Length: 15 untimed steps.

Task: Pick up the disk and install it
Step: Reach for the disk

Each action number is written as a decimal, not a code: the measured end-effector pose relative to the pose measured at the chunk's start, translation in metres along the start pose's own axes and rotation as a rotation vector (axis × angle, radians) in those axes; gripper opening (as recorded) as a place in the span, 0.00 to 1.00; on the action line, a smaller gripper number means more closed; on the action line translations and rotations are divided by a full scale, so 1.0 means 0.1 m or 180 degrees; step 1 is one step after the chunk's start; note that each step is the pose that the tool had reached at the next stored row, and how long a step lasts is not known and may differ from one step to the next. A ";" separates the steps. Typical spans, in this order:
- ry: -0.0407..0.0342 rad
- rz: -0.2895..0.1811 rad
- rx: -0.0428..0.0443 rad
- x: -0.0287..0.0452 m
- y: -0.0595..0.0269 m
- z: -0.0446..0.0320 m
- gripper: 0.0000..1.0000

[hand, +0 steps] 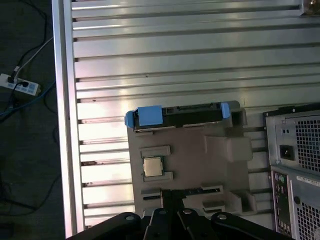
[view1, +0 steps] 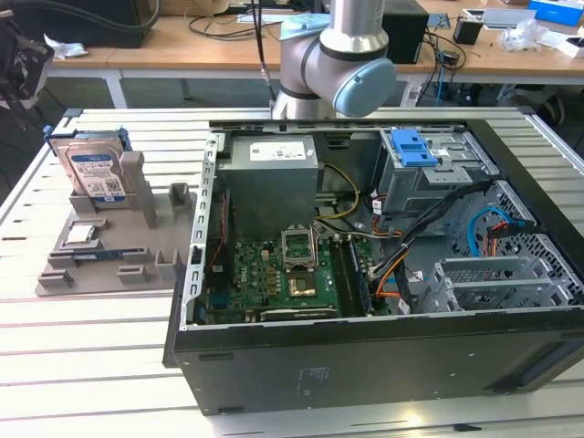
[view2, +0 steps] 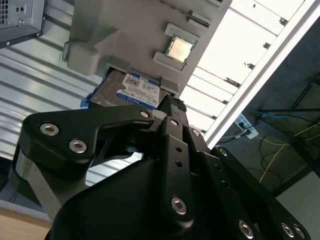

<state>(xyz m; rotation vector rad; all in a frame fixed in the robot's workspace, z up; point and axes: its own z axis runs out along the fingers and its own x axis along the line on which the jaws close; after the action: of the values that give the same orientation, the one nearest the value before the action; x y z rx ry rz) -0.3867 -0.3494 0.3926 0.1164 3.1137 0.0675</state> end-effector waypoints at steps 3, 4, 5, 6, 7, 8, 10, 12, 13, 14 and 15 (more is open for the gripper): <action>0.0000 0.0001 0.0000 0.006 0.067 0.006 0.11; 0.0000 0.0000 0.0000 0.006 0.074 0.007 0.11; 0.0000 0.0000 0.0000 0.006 0.075 0.007 0.11; 0.0000 0.0000 0.0000 0.006 0.075 0.007 0.11; 0.0000 0.0000 0.0000 0.006 0.076 0.007 0.11; 0.0000 0.0000 0.0000 0.006 0.077 0.007 0.11; 0.0000 0.0000 0.0000 0.006 0.077 0.007 0.11; 0.0000 0.0000 0.0000 0.006 0.077 0.007 0.11; 0.0000 0.0000 0.0000 0.006 0.077 0.007 0.11; 0.0000 0.0000 0.0000 0.006 0.078 0.007 0.11; 0.0000 0.0000 0.0000 0.006 0.078 0.007 0.11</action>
<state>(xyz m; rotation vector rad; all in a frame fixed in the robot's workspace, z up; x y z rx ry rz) -0.3867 -0.3416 0.3923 0.1166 3.1137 0.0674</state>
